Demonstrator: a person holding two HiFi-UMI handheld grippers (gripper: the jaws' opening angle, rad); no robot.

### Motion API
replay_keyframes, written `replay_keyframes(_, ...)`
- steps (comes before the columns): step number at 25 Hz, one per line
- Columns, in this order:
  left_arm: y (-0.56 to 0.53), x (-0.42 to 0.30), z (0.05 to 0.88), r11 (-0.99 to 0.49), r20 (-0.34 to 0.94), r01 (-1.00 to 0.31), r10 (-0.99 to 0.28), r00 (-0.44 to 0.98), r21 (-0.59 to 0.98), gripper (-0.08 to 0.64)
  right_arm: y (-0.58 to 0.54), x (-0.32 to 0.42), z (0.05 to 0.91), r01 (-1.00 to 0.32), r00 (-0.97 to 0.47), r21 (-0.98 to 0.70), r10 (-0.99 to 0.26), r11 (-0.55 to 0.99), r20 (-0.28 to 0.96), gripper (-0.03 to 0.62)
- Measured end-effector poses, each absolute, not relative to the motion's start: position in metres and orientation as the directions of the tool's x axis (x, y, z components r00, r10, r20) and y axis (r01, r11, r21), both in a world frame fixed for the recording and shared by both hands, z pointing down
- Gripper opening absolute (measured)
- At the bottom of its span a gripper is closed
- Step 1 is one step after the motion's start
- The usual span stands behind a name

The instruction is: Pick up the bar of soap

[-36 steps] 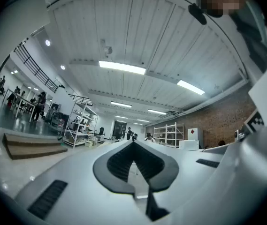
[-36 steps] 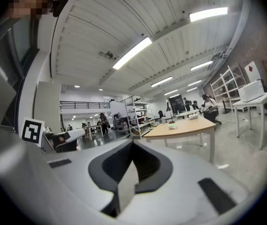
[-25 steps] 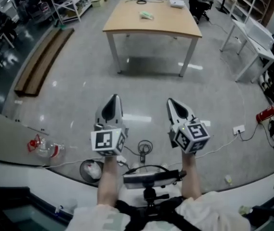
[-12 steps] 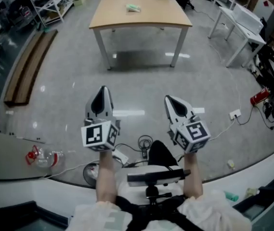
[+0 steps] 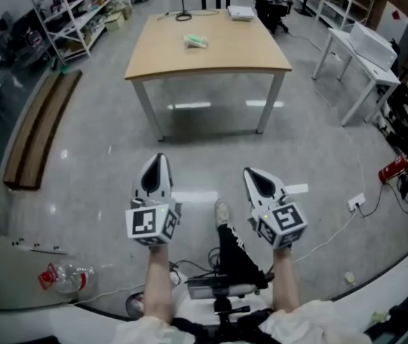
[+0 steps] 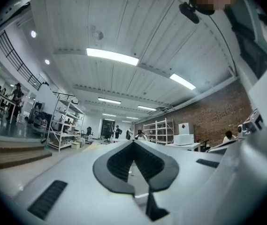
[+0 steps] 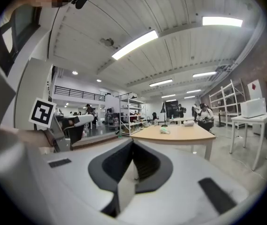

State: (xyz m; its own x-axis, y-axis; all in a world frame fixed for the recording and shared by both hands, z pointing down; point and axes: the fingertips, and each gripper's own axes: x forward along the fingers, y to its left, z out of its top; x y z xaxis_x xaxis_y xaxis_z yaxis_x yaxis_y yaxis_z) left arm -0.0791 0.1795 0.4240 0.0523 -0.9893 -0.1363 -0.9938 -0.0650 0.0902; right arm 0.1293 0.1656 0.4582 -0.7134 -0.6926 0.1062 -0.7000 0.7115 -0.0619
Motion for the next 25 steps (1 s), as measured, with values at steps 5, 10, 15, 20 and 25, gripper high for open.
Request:
replay_keyframes(5,0.021,-0.091,0.423,-0.058,-0.109,-0.995,-0.993,0.048,0.086,0.000,-0.002,0.120,0.460,-0.722,-0.684,-0.006,-0.711,0.692,0.164,0.004)
replay_keyframes(10,-0.116,-0.124,0.428,0.010,-0.096,-0.990,-0.995,-0.023,0.138,0.000,-0.155,0.101,0.453,-0.731,-0.681,-0.107,-0.715,0.673,0.158,0.004)
replay_keyframes(15,-0.189,-0.154,0.413,0.044,-0.088,-0.992,-0.995,-0.055,0.119,0.000,-0.242,0.077,0.436,-0.717,-0.697,-0.148,-0.708,0.681,0.117,0.003)
replay_keyframes(20,-0.267,-0.174,0.410,0.040,-0.111,-0.995,-0.993,-0.050,0.089,0.000,-0.319,0.059,0.441,-0.723,-0.687,-0.172,-0.721,0.669,0.085,0.004)
replay_keyframes(25,-0.382,-0.214,0.419,0.014,-0.117,-0.996,-0.993,-0.025,0.093,0.000,-0.429,0.015,0.456,-0.736,-0.671,-0.200,-0.737,0.647,0.083,0.005)
